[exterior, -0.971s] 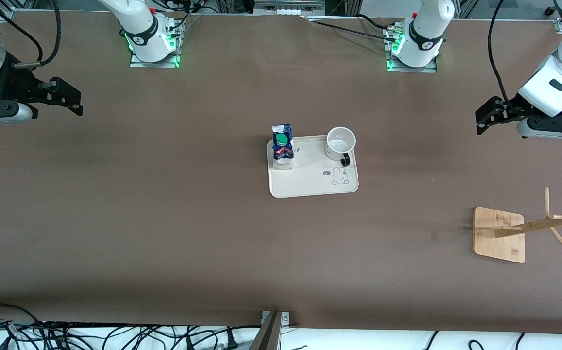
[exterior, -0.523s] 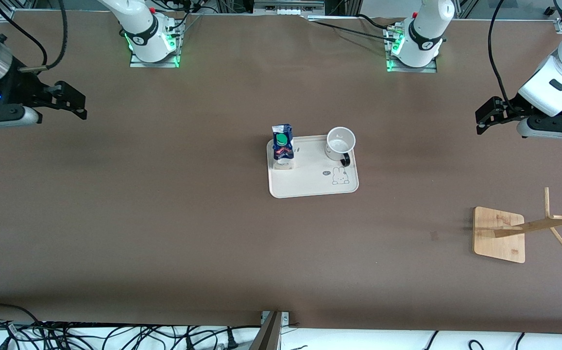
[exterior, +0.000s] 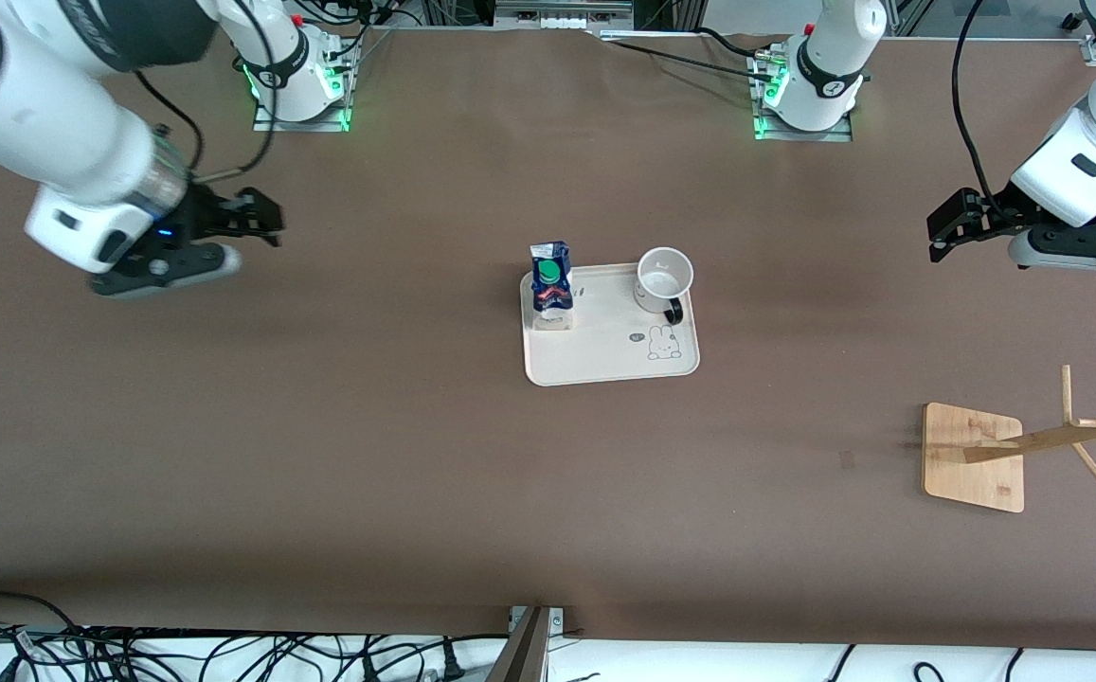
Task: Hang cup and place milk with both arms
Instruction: 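Reach the right gripper to the blue milk carton on the tray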
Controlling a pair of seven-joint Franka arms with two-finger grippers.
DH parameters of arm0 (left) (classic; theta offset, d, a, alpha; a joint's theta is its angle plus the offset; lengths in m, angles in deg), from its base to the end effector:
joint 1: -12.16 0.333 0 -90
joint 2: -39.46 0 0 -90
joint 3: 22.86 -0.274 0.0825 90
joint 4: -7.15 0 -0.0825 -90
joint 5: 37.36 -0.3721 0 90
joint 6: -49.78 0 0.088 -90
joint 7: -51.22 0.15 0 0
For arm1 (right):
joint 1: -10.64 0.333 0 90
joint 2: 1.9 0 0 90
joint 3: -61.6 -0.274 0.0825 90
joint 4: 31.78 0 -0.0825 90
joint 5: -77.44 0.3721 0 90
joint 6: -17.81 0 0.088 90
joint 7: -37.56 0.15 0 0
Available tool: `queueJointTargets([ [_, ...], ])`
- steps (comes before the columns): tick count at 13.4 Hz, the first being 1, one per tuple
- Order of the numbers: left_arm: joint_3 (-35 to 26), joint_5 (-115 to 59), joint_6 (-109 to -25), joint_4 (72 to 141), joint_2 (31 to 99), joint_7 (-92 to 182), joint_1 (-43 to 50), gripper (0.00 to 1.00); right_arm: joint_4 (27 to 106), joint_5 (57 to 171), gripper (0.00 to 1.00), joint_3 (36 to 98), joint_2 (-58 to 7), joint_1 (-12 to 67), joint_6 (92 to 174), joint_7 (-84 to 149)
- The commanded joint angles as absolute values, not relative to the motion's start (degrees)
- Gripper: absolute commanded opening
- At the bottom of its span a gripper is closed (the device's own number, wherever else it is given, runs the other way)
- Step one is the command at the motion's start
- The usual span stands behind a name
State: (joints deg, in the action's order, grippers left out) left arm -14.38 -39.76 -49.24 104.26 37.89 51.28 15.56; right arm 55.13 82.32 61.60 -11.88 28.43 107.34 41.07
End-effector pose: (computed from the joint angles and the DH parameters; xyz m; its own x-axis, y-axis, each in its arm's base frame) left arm 0.5486 -0.0438 0.5109 0.9935 -0.0962 0.0602 -0.0935 -0.9946 -0.0458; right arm 0.5447 0.1882 0.4663 0.9604 0.2448 -0.1330 0.2363 -0.9687 -0.0765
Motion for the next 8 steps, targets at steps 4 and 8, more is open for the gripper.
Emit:
queueJointTargets([
  [4,-14.1,-41.0,-47.8,102.0,39.0,51.4,15.7,1.0,54.3,87.5,1.0,60.5,-19.6,40.1,117.0,58.8],
  [8,-14.1,-41.0,-47.8,102.0,39.0,51.4,15.7,1.0,54.3,88.1,1.0,60.5,-27.1,49.6,131.8,72.3],
])
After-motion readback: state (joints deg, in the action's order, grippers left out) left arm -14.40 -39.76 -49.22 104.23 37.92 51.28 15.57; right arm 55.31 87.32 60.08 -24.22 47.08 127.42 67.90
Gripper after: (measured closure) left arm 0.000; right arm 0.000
